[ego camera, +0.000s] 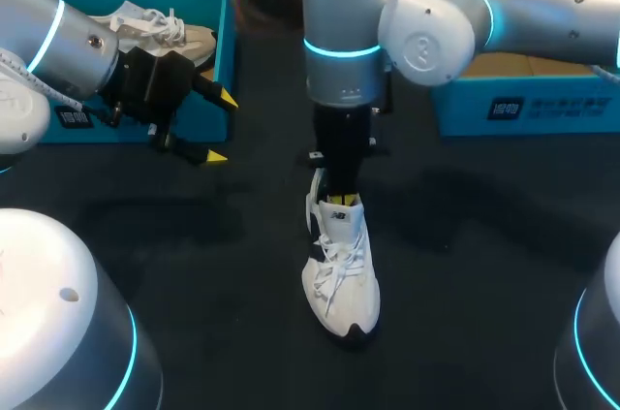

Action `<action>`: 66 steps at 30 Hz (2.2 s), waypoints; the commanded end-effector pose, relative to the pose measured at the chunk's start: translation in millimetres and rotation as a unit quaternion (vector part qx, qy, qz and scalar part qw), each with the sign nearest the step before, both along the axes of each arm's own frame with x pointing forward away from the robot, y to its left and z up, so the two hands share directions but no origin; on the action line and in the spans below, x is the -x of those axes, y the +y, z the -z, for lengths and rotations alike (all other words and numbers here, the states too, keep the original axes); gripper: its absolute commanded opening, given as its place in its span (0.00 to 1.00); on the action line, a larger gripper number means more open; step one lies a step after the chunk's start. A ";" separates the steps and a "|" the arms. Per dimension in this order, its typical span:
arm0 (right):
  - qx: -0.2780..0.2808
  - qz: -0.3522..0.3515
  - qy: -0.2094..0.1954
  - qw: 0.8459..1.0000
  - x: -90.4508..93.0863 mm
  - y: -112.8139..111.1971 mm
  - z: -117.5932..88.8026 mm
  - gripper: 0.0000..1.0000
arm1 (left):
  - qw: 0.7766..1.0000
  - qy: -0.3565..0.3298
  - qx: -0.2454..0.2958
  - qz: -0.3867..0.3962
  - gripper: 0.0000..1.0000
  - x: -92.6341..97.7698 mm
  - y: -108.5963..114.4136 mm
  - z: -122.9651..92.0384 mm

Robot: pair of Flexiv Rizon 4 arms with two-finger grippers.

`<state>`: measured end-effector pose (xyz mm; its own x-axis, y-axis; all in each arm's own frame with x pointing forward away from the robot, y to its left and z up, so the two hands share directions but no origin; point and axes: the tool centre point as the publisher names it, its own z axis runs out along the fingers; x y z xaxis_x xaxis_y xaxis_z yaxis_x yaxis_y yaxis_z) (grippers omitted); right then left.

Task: Take the shoe out of the shoebox, open the shoe tongue, remove and reinsert the insole, then place the shoe into the shoebox

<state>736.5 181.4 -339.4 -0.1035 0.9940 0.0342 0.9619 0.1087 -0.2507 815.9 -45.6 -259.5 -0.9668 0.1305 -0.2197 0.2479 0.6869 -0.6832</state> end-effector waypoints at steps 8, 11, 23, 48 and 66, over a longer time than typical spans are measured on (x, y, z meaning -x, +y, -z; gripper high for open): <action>-0.003 0.001 0.038 0.999 9.0 6.1 -4.5 0.32 | 1.000 -0.001 -0.001 -0.001 1.00 1.1 -0.1 -0.3; -0.005 0.001 0.041 0.999 11.5 7.4 -4.0 0.78 | 1.000 -0.001 -0.001 -0.001 1.00 1.1 -0.1 -0.3; -0.019 -0.009 0.049 0.999 8.2 10.7 7.4 1.00 | 1.000 -0.001 -0.001 -0.001 1.00 1.1 -0.1 -0.3; -0.008 0.013 0.072 0.997 40.3 6.9 -2.3 1.00 | 1.000 -0.001 -0.001 -0.001 1.00 1.1 -0.1 -0.3; 0.020 0.035 0.072 0.997 63.2 7.3 -38.4 1.00 | 1.000 -0.001 -0.001 -0.001 1.00 1.1 -0.1 -0.3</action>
